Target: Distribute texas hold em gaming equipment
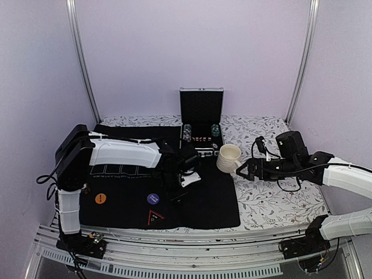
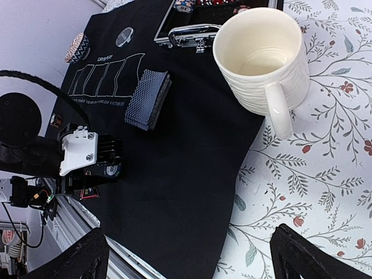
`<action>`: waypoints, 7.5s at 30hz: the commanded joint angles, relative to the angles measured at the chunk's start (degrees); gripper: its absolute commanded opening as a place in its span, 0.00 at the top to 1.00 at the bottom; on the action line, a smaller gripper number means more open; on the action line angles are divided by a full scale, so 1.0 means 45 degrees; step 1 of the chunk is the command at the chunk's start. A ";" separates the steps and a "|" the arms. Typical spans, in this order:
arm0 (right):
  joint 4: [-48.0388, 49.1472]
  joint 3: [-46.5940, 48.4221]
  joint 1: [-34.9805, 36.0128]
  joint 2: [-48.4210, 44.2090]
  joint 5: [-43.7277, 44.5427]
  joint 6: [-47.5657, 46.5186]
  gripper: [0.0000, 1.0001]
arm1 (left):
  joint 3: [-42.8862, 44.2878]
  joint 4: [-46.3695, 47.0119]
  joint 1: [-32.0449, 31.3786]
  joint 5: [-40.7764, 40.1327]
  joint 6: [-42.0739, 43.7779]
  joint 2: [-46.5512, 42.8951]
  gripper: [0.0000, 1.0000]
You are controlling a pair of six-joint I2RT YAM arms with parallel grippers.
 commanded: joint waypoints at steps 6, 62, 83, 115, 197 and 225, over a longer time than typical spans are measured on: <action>-0.0297 0.0004 -0.0066 -0.0508 0.0291 -0.0046 0.01 | -0.0695 -0.0108 0.0627 -0.0265 -0.0381 -0.1772 0.68; 0.1181 -0.0095 -0.0075 -0.0240 -0.0148 -0.4667 0.01 | -0.7244 0.4295 1.6771 -0.1667 -0.6250 -0.6701 0.82; 0.1070 0.0198 -0.0076 -0.1051 -0.0956 -0.3784 0.01 | -0.7199 0.4882 1.6736 -0.1068 -0.5820 -0.5440 0.19; -0.1320 0.8682 0.2175 0.2470 0.0018 -0.2565 0.04 | -0.9261 0.5544 0.9901 0.3962 -0.3959 -1.5092 0.02; -0.3205 1.9981 -0.2241 1.9500 0.1925 -1.9111 0.55 | -0.8277 0.6720 0.9587 0.2301 -0.2132 -0.9022 0.02; -0.2965 2.0052 -0.2344 1.9996 0.2511 -1.9422 0.56 | -0.8355 0.6740 0.9602 0.2567 -0.2138 -0.9068 0.02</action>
